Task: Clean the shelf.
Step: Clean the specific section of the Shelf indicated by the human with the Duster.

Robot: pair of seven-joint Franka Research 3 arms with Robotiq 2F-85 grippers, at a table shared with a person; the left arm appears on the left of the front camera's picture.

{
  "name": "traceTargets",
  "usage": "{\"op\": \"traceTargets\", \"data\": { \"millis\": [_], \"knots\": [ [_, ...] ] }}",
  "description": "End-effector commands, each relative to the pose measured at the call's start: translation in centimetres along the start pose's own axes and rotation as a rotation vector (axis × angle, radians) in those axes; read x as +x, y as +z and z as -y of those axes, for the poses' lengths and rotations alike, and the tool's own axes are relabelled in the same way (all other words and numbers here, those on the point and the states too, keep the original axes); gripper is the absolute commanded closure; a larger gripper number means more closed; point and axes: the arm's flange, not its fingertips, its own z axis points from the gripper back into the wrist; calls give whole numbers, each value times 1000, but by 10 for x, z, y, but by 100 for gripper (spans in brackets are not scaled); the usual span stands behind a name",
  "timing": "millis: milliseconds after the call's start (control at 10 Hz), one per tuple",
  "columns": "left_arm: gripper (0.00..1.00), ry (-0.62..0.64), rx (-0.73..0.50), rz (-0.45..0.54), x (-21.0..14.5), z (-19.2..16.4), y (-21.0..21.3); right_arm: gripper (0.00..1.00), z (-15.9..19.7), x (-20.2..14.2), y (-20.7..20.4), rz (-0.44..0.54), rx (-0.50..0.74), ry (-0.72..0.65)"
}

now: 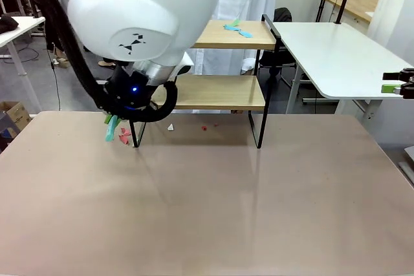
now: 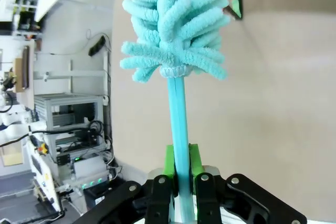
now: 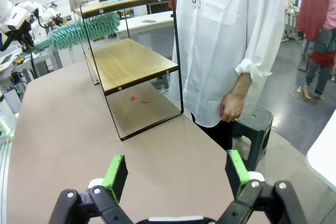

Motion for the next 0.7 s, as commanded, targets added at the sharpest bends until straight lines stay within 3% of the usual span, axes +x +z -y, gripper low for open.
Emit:
{"op": "traceTargets", "data": {
  "millis": [0, 400, 600],
  "knots": [
    [87, -25, -20, -44, 3, -3, -16, 0, -1, 3, 0, -2, 2, 7],
    [87, -11, -6, -27, 4, 4, -10, 0, -1, 3, 0, -2, 2, 7],
    [87, -125, -215, 51, -4, -12, -7, 0, -1, 3, 0, -2, 2, 7]
  ]
}}
